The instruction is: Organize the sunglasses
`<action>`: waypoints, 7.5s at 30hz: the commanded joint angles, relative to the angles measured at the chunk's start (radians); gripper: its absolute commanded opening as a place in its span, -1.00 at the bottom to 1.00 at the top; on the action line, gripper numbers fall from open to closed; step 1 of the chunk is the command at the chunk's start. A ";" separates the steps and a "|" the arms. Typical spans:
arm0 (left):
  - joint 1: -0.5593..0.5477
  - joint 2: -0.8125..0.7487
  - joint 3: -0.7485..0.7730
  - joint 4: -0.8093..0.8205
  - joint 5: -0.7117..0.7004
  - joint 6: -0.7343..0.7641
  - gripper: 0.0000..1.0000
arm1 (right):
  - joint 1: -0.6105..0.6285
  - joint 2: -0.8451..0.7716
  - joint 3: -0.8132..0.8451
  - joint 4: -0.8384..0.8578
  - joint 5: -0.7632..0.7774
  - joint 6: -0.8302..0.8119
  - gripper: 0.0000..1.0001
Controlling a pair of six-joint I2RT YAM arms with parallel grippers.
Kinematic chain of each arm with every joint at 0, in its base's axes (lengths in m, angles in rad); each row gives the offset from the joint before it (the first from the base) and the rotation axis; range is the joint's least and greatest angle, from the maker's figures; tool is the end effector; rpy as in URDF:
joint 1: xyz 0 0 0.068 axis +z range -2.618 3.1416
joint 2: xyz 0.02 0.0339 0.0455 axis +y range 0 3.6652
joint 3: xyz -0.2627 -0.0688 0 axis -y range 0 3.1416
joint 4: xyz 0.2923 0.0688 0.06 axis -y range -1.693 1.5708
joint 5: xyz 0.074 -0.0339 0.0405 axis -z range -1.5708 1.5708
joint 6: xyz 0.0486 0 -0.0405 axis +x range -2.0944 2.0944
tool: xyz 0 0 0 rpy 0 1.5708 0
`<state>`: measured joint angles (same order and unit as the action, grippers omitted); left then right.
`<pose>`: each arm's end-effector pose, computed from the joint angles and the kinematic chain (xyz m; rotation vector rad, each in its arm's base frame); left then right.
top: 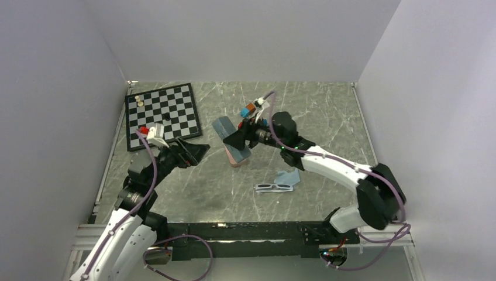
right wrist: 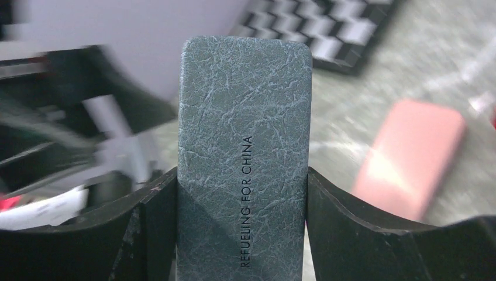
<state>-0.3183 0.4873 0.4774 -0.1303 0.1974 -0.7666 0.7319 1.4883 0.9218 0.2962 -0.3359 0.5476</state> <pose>0.1881 -0.0720 0.2766 -0.2492 1.7900 -0.9603 0.2814 0.2744 0.2371 -0.4377 1.9538 1.1718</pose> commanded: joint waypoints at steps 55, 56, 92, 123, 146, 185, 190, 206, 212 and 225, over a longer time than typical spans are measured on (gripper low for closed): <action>-0.121 0.225 0.163 0.333 0.170 -0.001 -1.00 | 0.023 -0.196 0.041 0.051 -0.050 -0.150 -1.00; -0.127 0.234 0.181 0.287 0.138 -0.004 -1.00 | 0.031 -0.199 0.051 0.015 0.010 -0.179 -1.00; -0.229 0.158 0.434 -0.365 -0.273 -0.047 0.99 | 0.170 -0.299 -0.240 0.499 0.303 -1.349 -1.00; -0.021 0.564 0.641 -0.403 0.414 0.185 0.43 | 0.427 -0.195 -0.436 0.930 0.370 -2.053 -0.98; -0.019 0.503 0.567 -0.003 0.212 0.391 -1.00 | 0.429 -0.299 -0.309 0.570 0.469 -1.592 0.99; -0.515 1.278 0.607 0.654 -0.176 0.904 -0.80 | 0.416 -1.141 -0.592 0.142 1.072 -0.706 0.99; -0.540 1.345 0.642 0.641 -0.228 0.907 -0.81 | 0.414 -1.126 -0.597 0.138 1.080 -0.709 0.99; -0.555 1.322 0.563 0.663 -0.217 0.870 0.03 | 0.414 -1.134 -0.611 0.142 1.077 -0.700 0.99; -0.556 1.297 0.550 0.639 -0.207 0.841 0.48 | 0.413 -1.135 -0.613 0.134 1.098 -0.664 0.99; -0.547 0.807 0.395 0.535 -0.319 0.566 0.99 | 0.394 -0.937 -0.322 -0.518 1.241 -0.089 0.99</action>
<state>-0.8692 1.4708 0.9054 0.4480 -0.0051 -0.0475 1.1397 0.4465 0.4358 0.1234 0.8661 0.2157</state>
